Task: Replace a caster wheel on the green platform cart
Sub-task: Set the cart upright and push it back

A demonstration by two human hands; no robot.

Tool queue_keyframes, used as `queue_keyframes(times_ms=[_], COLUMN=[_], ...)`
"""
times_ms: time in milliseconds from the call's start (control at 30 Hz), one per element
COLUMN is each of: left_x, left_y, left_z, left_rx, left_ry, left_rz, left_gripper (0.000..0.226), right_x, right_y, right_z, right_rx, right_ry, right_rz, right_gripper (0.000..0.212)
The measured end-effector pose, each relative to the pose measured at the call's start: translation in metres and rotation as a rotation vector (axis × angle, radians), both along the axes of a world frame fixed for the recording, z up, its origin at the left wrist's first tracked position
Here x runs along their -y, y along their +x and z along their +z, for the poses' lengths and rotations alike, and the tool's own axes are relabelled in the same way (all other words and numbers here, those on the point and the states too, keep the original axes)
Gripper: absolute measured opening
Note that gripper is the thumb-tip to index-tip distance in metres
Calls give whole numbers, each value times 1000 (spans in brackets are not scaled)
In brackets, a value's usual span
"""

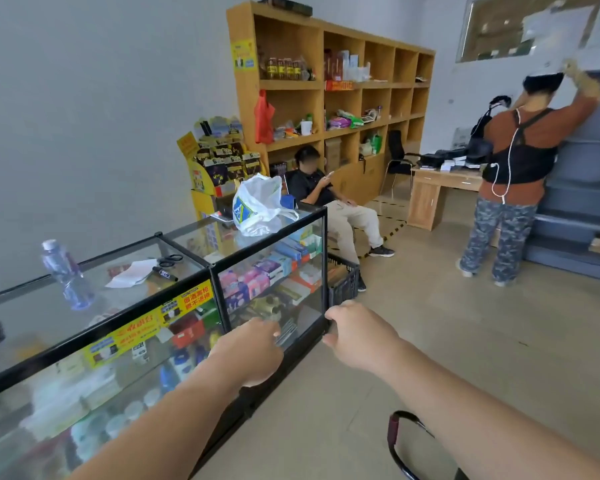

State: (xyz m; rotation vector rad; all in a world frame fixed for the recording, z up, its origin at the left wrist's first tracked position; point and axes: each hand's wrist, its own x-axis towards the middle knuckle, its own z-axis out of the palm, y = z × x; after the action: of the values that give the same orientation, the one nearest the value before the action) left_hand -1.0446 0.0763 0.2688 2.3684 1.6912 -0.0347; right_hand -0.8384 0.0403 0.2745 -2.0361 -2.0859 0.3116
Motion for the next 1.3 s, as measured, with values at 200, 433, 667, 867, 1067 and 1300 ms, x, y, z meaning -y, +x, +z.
queue_keyframes(times_ms=[200, 433, 667, 867, 1067, 1300], left_x=[-124, -281, -407, -476, -518, -464], left_y=[78, 214, 354, 500, 643, 739], left_z=[11, 19, -6, -40, -54, -51], left_rx=[-13, -3, -60, -88, -101, -109], left_ry=[57, 57, -29, -45, 31, 50], left_rz=[-100, -272, -493, -835, -1286, -1718], left_gripper=[46, 36, 40, 45, 38, 28], right_x=[-107, -245, -311, -322, -331, -293], right_y=[72, 201, 323, 415, 470, 468], right_z=[5, 13, -8, -25, -31, -46], right_rx=[24, 40, -3, -46, -122, -222], right_ry=[39, -74, -143, -169, -158, -156], right_rz=[-86, -262, -541, -895, -1322, -1749], right_gripper=[31, 33, 43, 46, 46, 51])
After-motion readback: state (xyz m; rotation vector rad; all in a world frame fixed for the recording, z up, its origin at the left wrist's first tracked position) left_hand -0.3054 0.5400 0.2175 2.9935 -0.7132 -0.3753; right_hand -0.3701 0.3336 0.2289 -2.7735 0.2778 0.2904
